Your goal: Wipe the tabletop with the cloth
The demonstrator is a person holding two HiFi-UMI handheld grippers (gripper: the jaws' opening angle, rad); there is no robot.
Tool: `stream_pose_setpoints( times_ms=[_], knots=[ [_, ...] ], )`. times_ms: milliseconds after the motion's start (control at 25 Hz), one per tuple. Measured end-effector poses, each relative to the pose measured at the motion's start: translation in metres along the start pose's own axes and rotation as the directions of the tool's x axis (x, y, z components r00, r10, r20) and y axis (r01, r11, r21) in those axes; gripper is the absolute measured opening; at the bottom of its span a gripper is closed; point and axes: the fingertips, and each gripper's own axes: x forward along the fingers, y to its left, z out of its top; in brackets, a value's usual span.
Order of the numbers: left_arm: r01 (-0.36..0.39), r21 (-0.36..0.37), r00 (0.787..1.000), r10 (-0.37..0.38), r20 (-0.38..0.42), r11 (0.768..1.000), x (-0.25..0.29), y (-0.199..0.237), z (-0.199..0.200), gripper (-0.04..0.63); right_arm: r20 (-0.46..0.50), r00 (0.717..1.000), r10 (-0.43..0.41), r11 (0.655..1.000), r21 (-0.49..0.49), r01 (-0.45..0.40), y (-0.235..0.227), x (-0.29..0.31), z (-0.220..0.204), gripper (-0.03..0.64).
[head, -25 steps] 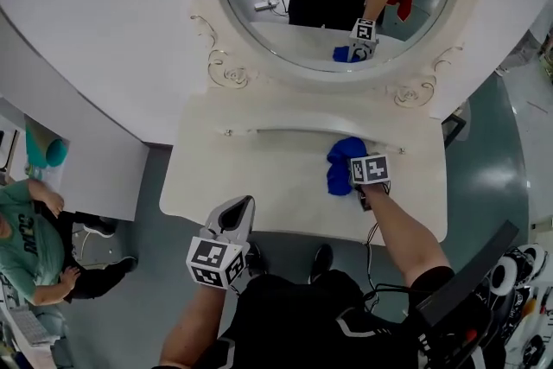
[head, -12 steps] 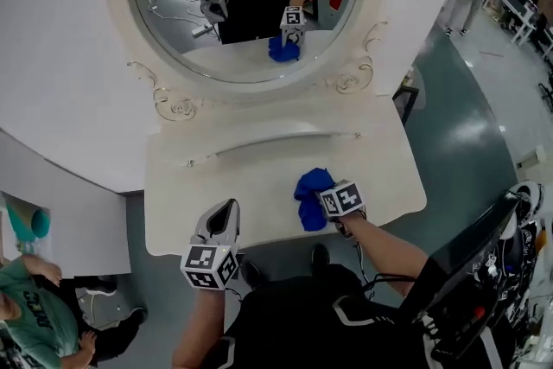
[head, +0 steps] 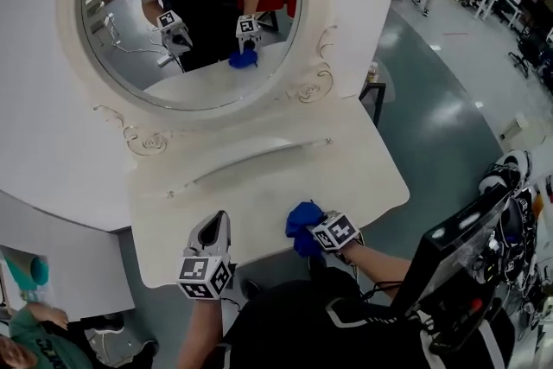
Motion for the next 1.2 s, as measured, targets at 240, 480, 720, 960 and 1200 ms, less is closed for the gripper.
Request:
stream_pose_setpoints(
  times_ms=[240, 480, 720, 960, 1200],
  knots=[
    [0.001, 0.017, 1.000, -0.001, -0.005, 1.000, 0.007, -0.004, 0.000, 0.006, 0.152, 0.986, -0.067, 0.997, 0.047, 0.060, -0.038, -0.011, 0.039, 0.054],
    [-0.034, 0.014, 0.999, 0.034, -0.004, 0.999, 0.009, -0.005, 0.005, 0.006, 0.192, 0.962, -0.196, 0.976, 0.136, 0.171, -0.118, -0.010, 0.088, 0.054],
    [-0.054, 0.006, 0.998, 0.055, -0.025, 0.998, 0.012, -0.007, -0.001, 0.006, 0.134, 0.962, -0.238, 0.966, 0.134, 0.220, -0.166, 0.011, 0.110, 0.054],
    [-0.051, 0.005, 0.998, 0.051, -0.026, 0.999, 0.016, -0.008, 0.001, 0.006, 0.105, 0.971, -0.213, 0.972, 0.120, 0.200, -0.165, 0.011, 0.099, 0.054],
    [-0.013, 0.004, 1.000, 0.013, -0.022, 1.000, 0.022, -0.011, 0.001, 0.006, 0.069, 0.978, -0.198, 0.977, 0.096, 0.191, -0.132, -0.008, 0.051, 0.054]
  ],
)
